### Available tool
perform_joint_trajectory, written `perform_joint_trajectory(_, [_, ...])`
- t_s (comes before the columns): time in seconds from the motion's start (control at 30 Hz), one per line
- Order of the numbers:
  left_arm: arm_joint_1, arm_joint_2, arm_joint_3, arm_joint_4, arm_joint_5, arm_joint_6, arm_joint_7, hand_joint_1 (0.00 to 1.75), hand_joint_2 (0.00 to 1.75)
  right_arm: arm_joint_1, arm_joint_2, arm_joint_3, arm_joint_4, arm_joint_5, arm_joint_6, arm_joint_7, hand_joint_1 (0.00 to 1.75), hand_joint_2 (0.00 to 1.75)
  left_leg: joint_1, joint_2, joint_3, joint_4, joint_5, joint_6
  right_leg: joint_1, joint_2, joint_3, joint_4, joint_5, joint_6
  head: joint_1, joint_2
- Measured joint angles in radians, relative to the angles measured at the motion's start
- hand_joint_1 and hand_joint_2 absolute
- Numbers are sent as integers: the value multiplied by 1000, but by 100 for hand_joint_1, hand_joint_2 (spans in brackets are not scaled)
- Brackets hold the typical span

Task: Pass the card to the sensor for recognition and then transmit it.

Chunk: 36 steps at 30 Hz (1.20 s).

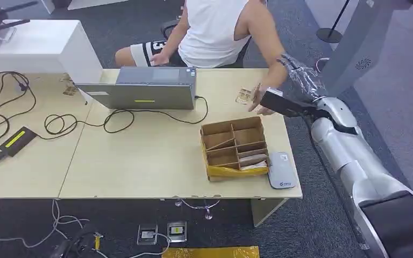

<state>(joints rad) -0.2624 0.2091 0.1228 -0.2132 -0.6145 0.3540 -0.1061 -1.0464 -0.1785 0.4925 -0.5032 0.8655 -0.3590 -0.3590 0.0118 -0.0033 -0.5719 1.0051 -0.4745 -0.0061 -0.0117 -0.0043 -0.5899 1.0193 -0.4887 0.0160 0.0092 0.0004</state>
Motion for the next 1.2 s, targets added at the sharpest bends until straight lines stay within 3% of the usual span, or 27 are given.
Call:
perform_joint_trajectory(0.2, [17, 30, 15, 0, 63, 13, -14, 0, 0, 4, -55, -20, -2, -83, -69, 0, 0, 175, 0, 0, 0, 0, 0, 0, 0, -1, 0, 0, 0, 0, 0, 0])
perform_joint_trajectory(0.43, [31, 51, 25, 0, 80, 23, -18, 0, 0, 28, -177, -101, -43, -198, -123, 34, 0, 175, -1, -1, 0, 1, 0, 0, -1, -1, 0, -1, 0, 0, 0, 0])
perform_joint_trajectory(0.63, [45, 71, 36, 0, 100, 47, -33, 0, 0, 61, -343, -236, -53, -309, -177, 68, 0, 175, -1, 0, -1, 1, -2, 0, -1, -2, 0, -1, 0, 0, 0, 0])
perform_joint_trajectory(0.93, [46, 103, 44, 0, 112, 52, -37, 0, 0, 171, -522, -417, -30, -427, -267, 145, 0, 175, 0, -1, 0, 1, -2, 0, 0, -2, -1, -1, -1, 0, 0, 0])
perform_joint_trajectory(1.2, [46, 116, 50, 0, 127, 56, -37, 0, 0, 383, -624, -600, 47, -537, -283, 228, 0, 175, -1, 1, 0, 0, -4, 1, -1, -1, -1, -2, -1, 0, 0, 0])
